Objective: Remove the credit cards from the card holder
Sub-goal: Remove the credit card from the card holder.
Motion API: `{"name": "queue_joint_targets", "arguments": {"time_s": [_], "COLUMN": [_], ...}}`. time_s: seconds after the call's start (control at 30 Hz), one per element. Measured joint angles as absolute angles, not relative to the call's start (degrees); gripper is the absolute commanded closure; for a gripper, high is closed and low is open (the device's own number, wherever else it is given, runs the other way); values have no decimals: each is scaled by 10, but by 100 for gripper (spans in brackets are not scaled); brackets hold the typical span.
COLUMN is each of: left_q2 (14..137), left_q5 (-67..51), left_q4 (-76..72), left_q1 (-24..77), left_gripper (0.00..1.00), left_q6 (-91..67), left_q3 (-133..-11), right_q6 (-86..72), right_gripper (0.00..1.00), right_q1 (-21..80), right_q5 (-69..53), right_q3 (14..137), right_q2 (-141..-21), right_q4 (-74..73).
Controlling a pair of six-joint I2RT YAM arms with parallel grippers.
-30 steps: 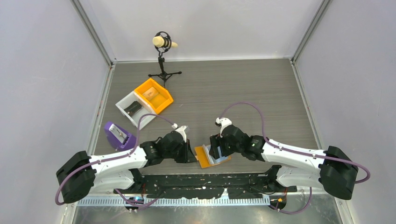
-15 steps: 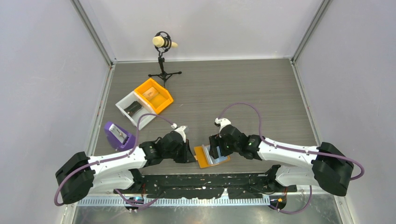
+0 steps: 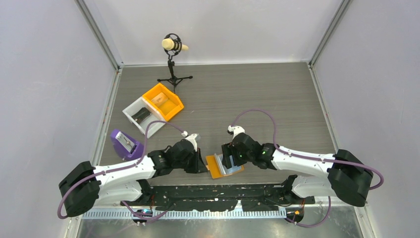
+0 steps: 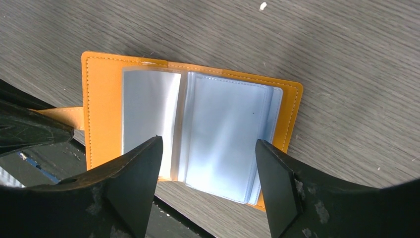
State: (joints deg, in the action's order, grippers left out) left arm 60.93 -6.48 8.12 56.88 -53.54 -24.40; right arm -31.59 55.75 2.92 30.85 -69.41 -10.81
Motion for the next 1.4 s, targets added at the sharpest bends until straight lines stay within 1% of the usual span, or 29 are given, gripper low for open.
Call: {"name": "queue_joint_targets", "arguments": {"time_s": [0.4, 0.67, 0.8, 1.33, 1.4], "left_q2": [609, 611, 616, 620, 620], "left_q5": [-65, -65, -65, -65, -61], "left_q4": [81, 81, 81, 80, 84], "left_q1": [569, 569, 569, 569, 569], "left_gripper": [100, 100, 100, 100, 98], "left_q6": [-536, -535, -536, -535, -534], "left_q3": [-244, -244, -244, -244, -244], "right_q6": [-316, -316, -316, -318, -326], "right_gripper": [24, 34, 37, 39, 39], "right_q1": [557, 556, 556, 556, 557], "right_q5": [35, 29, 15, -50, -69], "right_q3": [309, 309, 308, 307, 303], "right_q2": [-708, -711, -706, -659, -662], "right_q4": [-107, -102, -101, -80, -59]}}
